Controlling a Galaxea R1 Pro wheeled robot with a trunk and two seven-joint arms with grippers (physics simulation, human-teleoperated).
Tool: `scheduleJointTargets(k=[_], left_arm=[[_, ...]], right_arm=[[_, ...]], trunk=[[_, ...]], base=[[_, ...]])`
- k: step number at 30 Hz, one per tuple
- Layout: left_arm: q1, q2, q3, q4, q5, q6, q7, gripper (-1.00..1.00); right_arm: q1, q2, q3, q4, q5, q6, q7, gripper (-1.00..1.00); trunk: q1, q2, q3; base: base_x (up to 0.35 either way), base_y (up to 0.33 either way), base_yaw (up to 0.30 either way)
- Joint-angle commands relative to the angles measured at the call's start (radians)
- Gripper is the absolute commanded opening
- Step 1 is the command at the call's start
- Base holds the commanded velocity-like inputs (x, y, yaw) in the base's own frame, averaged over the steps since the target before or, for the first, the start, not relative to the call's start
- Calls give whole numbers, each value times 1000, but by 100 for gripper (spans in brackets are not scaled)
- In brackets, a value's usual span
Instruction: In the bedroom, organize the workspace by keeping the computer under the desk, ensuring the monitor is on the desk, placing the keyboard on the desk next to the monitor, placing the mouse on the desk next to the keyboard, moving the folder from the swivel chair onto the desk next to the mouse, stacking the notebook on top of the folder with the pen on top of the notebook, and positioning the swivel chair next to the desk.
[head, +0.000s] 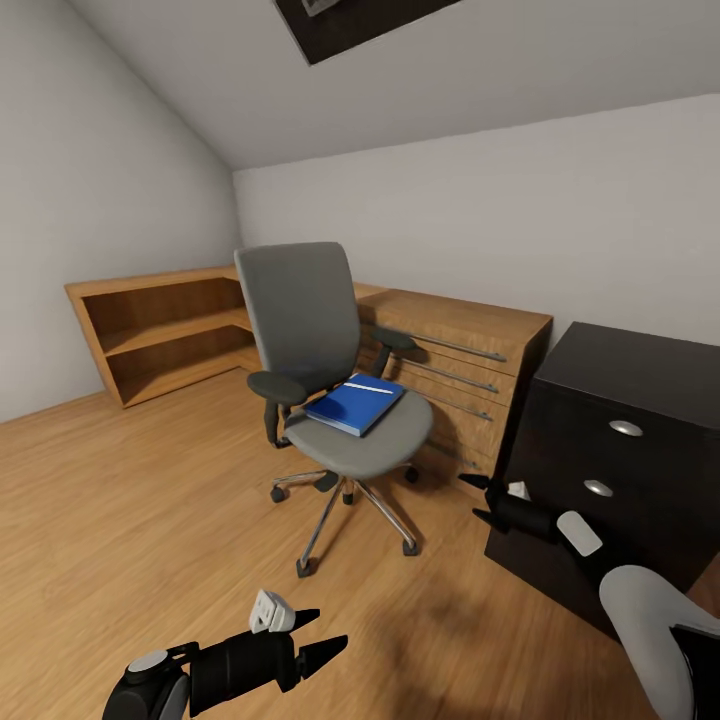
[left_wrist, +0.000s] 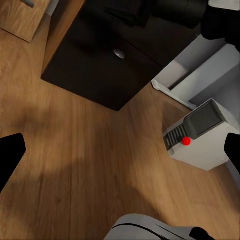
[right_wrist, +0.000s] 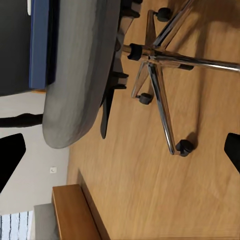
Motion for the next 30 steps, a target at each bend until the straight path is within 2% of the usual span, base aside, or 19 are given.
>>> scheduleJointTargets(k=[1,24,27,30], left_arm=[[0,1,-1,0,7,8,1,100],[0,3,3,16,7,6,2,100],[0,3,4,59,6,5,2,100],[0,3,4,95,5,-1,2,100]], right_arm=[[-1,0,-6,1,1,6,1,100],[-1,7,-4,31,3,5,0,100],[0,9,-4,57,18,-2,-1,100],[3,12,-3,84,55,-30,-3,100]], trunk=[[0,0,-1],[0,0,-1],[0,0,-1],[0,0,-1]], base=[[0,0,0],[0,0,0],[0,0,0],[0,0,0]])
